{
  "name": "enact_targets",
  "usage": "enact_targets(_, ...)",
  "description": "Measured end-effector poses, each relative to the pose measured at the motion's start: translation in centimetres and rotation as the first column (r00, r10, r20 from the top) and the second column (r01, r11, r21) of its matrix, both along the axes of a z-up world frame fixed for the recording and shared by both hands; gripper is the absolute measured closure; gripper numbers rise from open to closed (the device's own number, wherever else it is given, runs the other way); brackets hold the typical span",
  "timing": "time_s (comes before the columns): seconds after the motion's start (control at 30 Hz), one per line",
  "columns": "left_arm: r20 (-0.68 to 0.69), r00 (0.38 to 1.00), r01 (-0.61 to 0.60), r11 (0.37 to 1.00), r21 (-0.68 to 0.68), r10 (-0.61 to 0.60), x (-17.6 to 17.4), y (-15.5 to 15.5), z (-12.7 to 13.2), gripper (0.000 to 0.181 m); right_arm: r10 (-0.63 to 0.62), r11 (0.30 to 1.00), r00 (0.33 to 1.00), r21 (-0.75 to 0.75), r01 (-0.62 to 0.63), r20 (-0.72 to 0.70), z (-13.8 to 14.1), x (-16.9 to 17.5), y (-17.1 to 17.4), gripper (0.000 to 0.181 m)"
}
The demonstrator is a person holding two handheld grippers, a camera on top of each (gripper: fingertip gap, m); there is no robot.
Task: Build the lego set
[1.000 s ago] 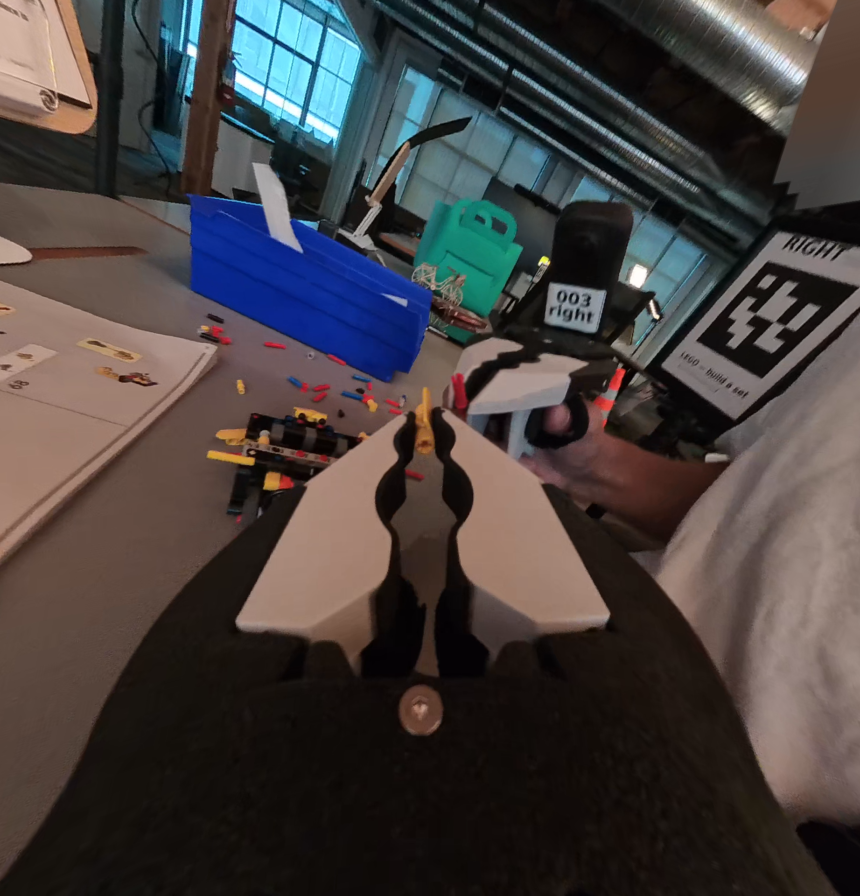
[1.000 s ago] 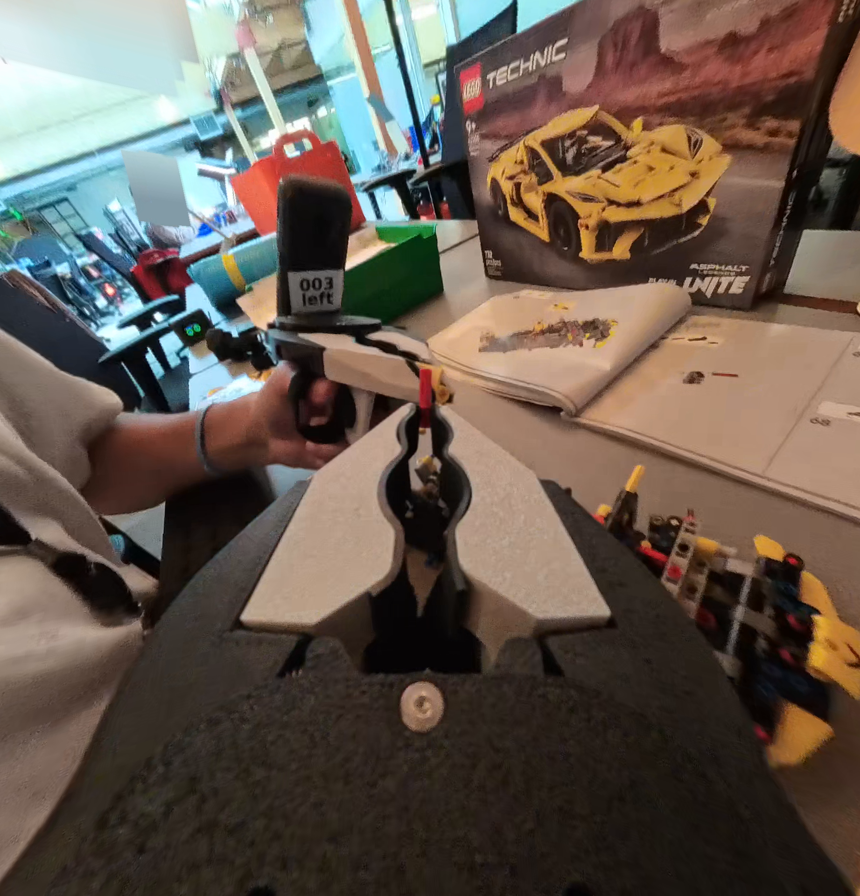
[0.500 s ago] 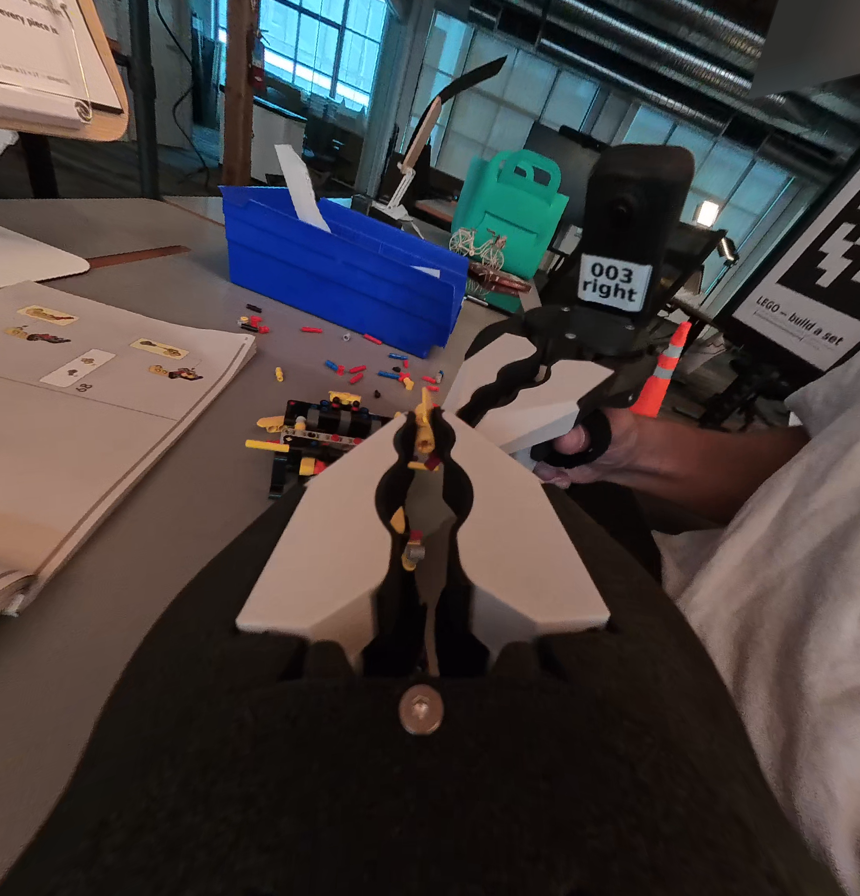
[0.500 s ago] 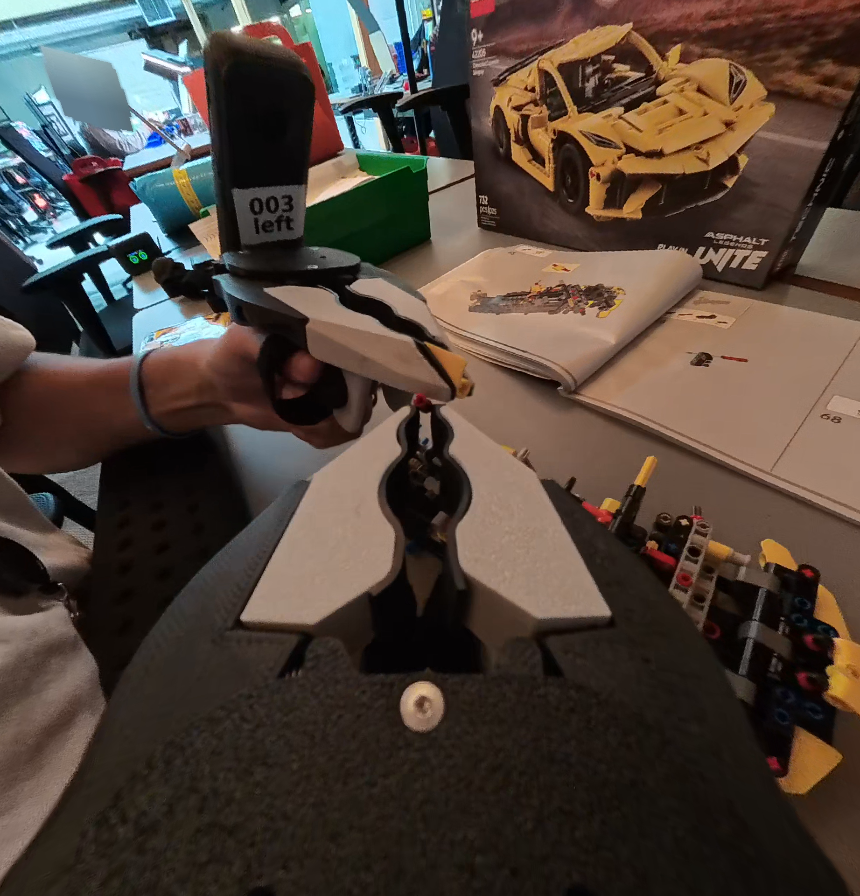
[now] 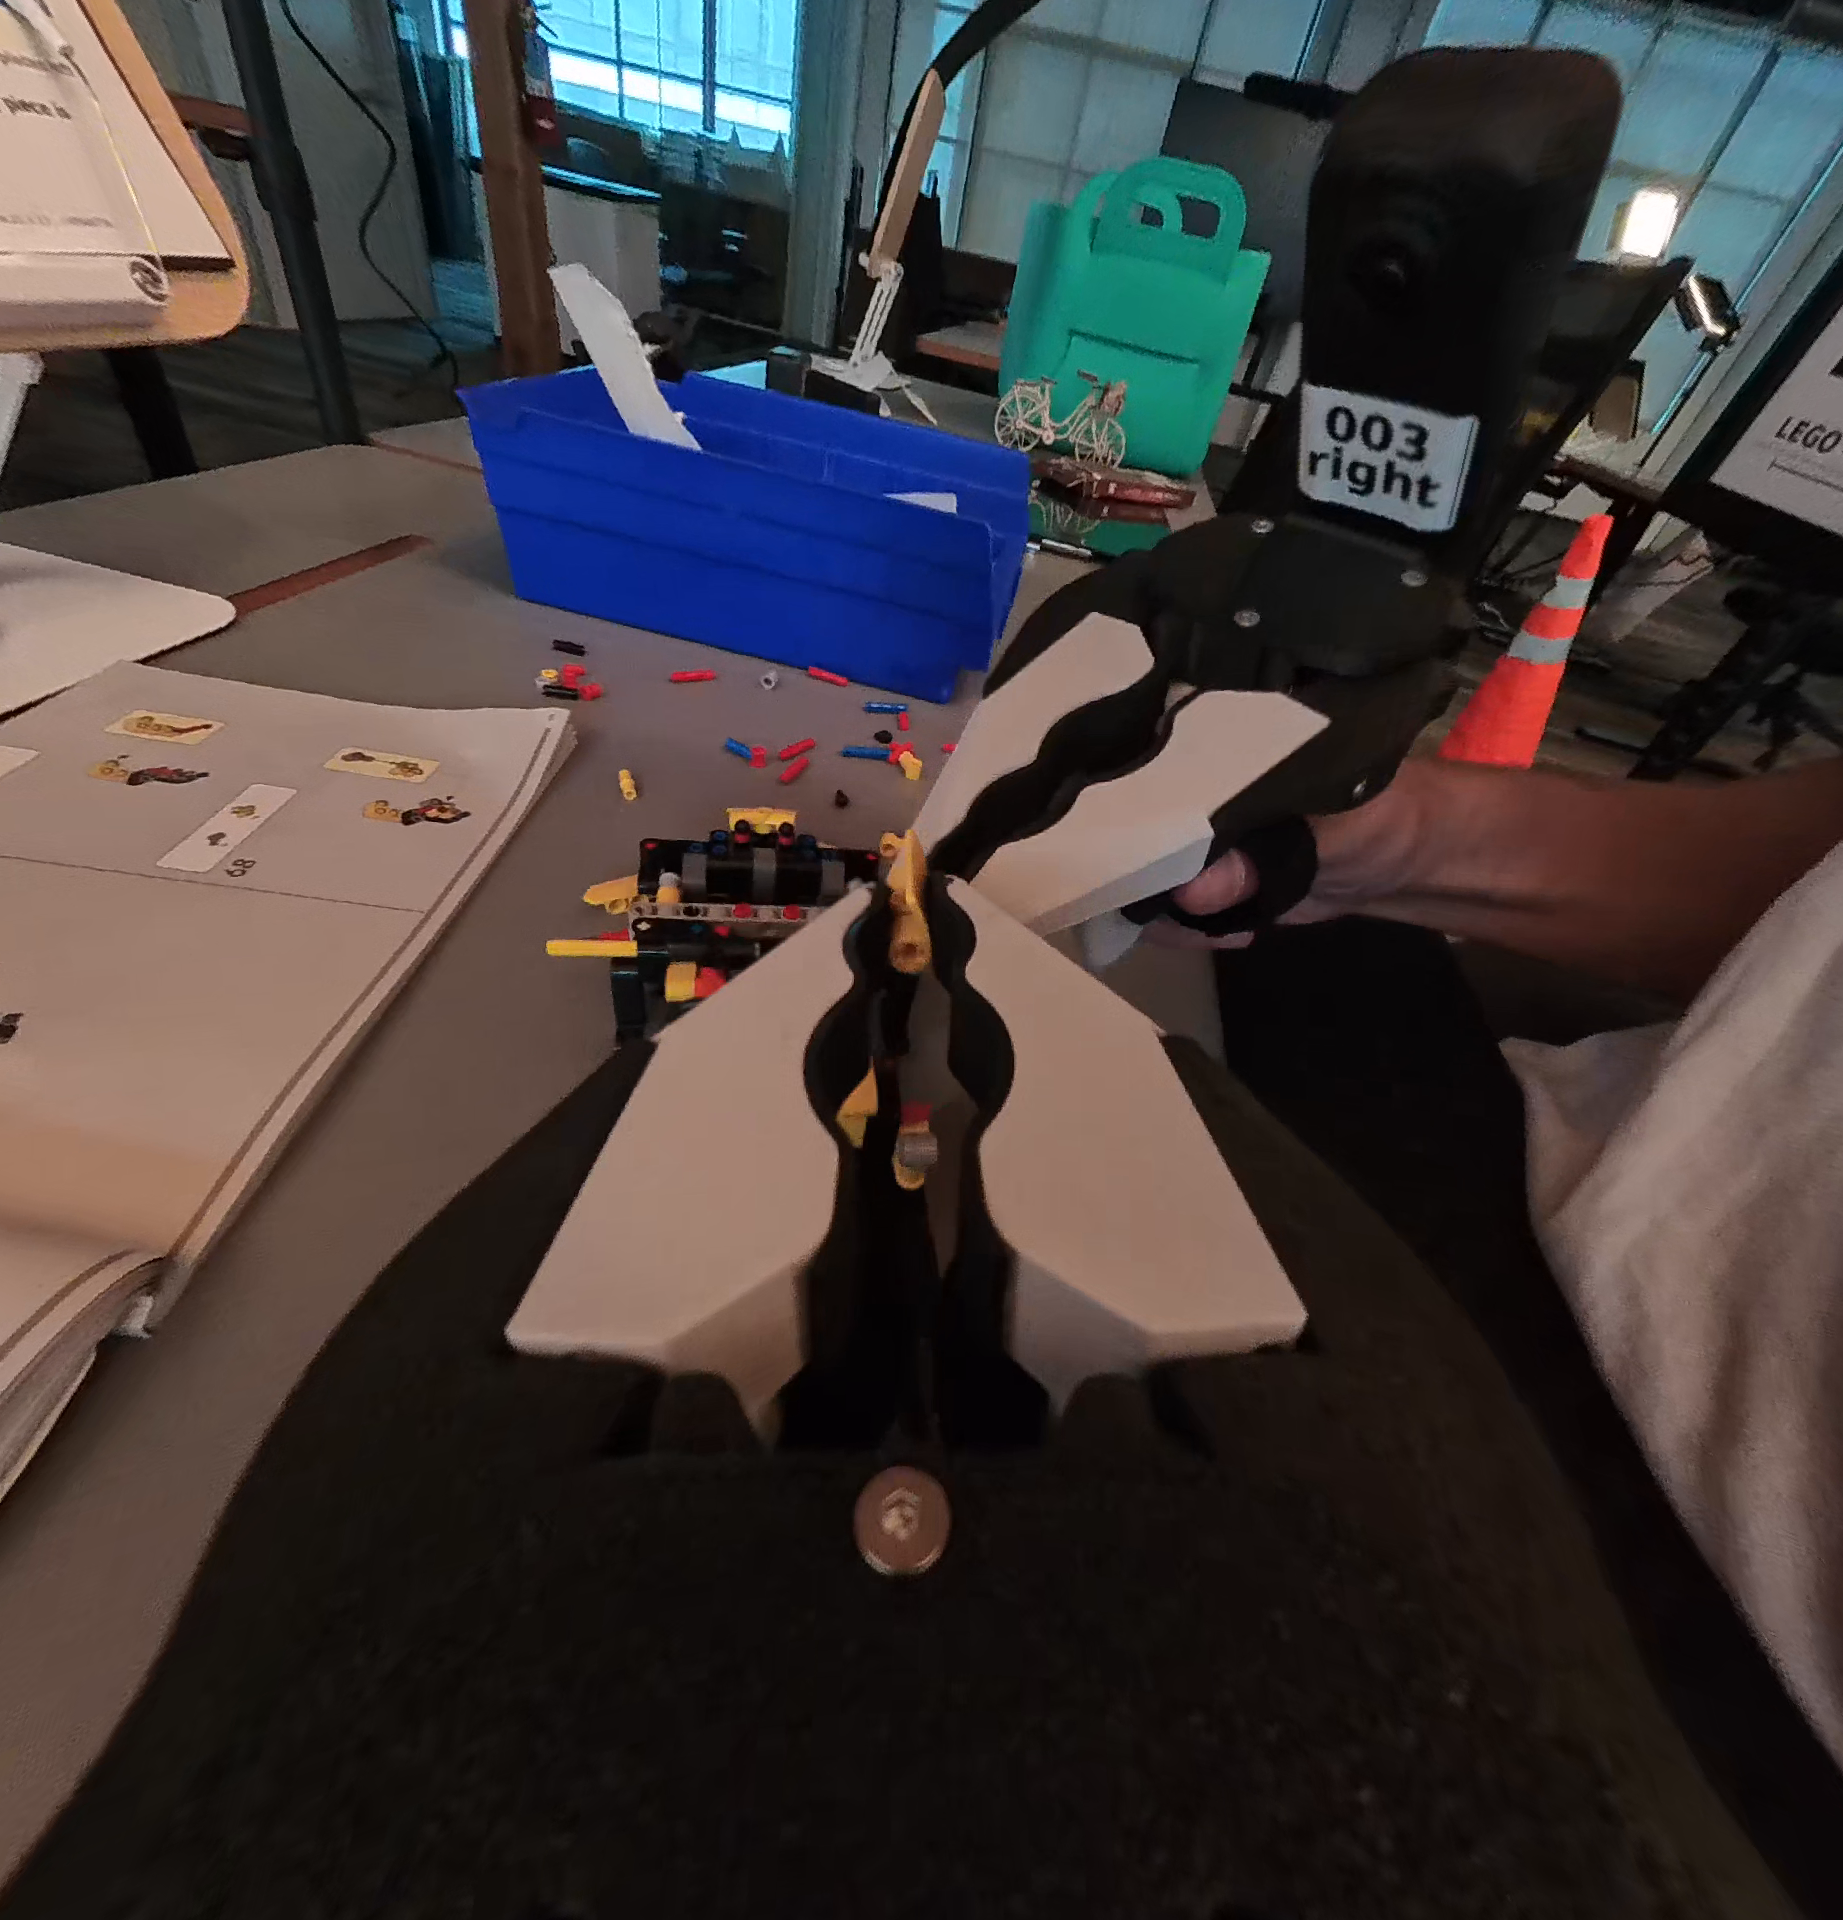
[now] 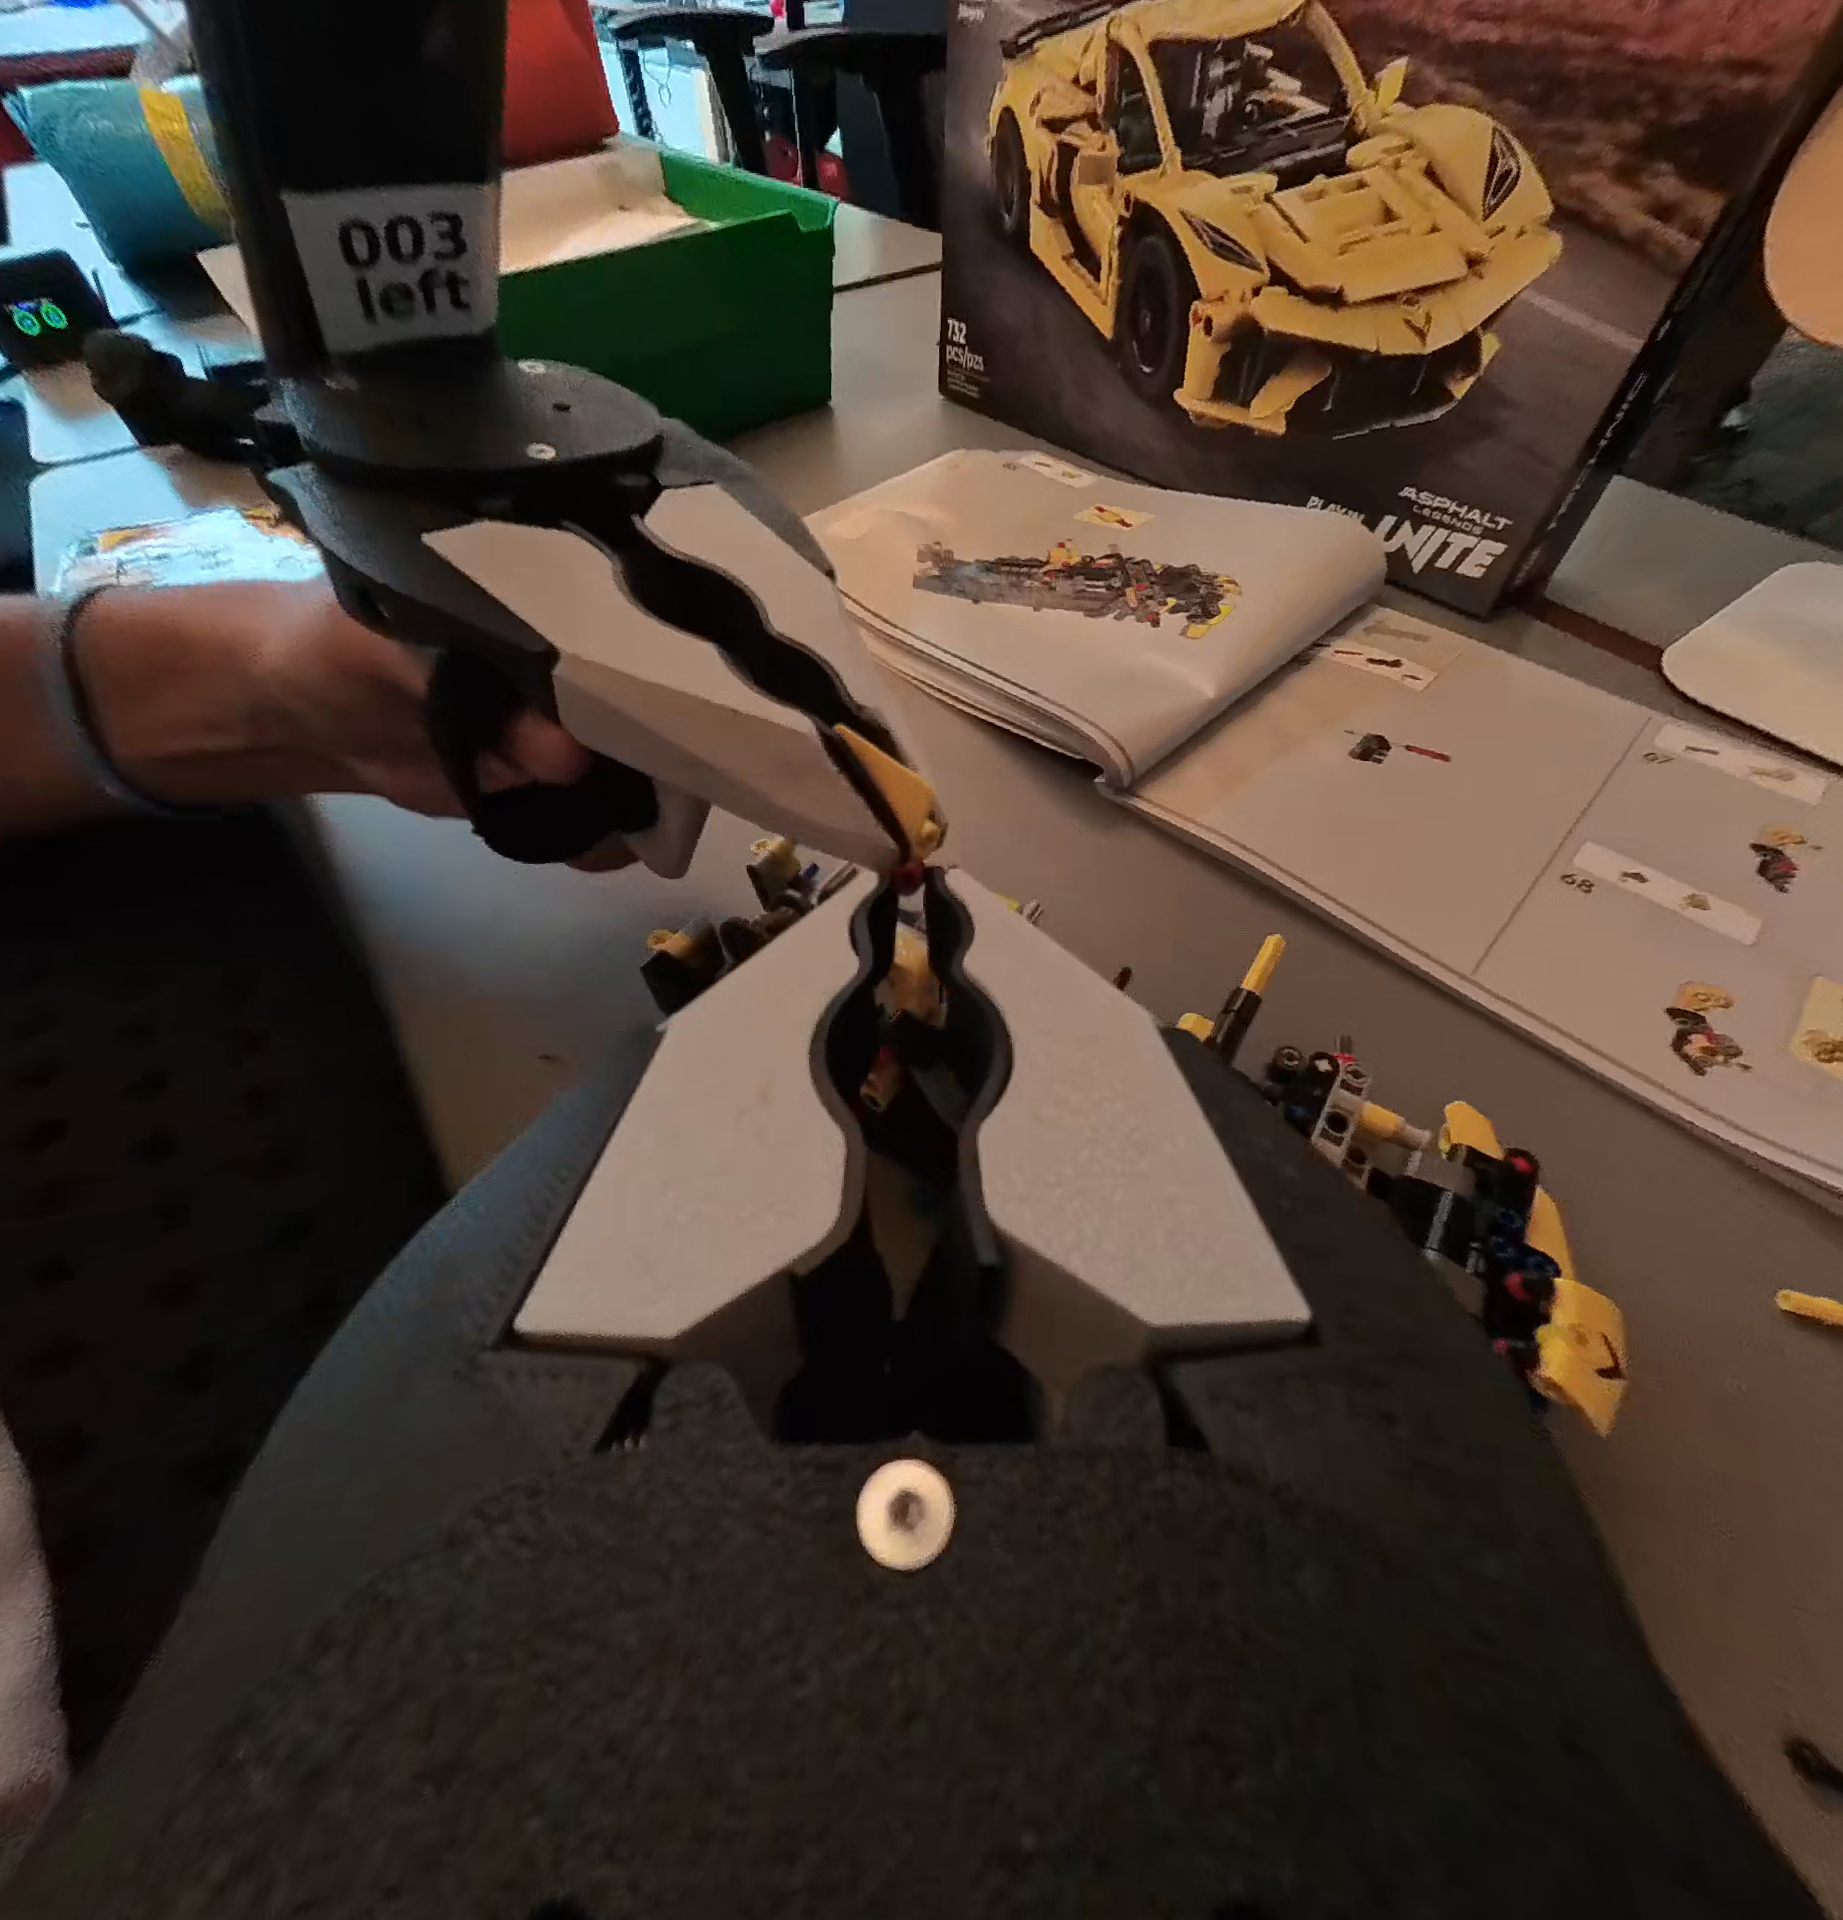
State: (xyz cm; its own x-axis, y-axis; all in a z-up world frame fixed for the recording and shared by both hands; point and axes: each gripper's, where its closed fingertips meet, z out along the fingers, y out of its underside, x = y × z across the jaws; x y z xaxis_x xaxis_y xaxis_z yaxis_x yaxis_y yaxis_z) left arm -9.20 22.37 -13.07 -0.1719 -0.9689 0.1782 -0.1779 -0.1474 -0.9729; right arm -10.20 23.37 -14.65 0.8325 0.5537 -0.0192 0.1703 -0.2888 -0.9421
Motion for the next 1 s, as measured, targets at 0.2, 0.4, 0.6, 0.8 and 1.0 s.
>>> enact_targets(0.2, -0.041, 0.999, 0.026, 1.000, -0.007, -0.027, 0.0, -0.3, -0.8, 0.174, 0.010, 1.000, 0.999, 0.004, -0.010, 0.044, -0.7, 0.0, -0.3, 0.177)
enact_targets(0.4, 0.041, 0.998, -0.044, 0.993, -0.108, 0.048, -1.1, 2.7, 1.2, 0.174, 0.000, 0.997, 0.997, 0.074, 0.006, -0.080, 0.9, 0.4, -0.1, 0.178)
enact_targets(0.6, 0.257, 0.964, 0.181, 0.892, -0.415, -0.076, -3.0, 2.3, 4.9, 0.174, 0.112, 0.988, 0.898, 0.144, -0.055, -0.425, 4.4, 0.2, -0.6, 0.178)
enact_targets(0.8, 0.402, 0.909, 0.312, 0.818, -0.483, -0.109, -3.8, 1.6, 6.9, 0.174, 0.190, 0.979, 0.838, 0.160, -0.125, -0.512, 7.9, -1.3, 0.1, 0.179)
enact_targets(1.0, 0.453, 0.885, 0.347, 0.808, -0.476, -0.113, -4.2, 1.4, 7.8, 0.174, 0.223, 0.974, 0.859, 0.131, -0.183, -0.460, 8.7, -3.0, 0.6, 0.179)
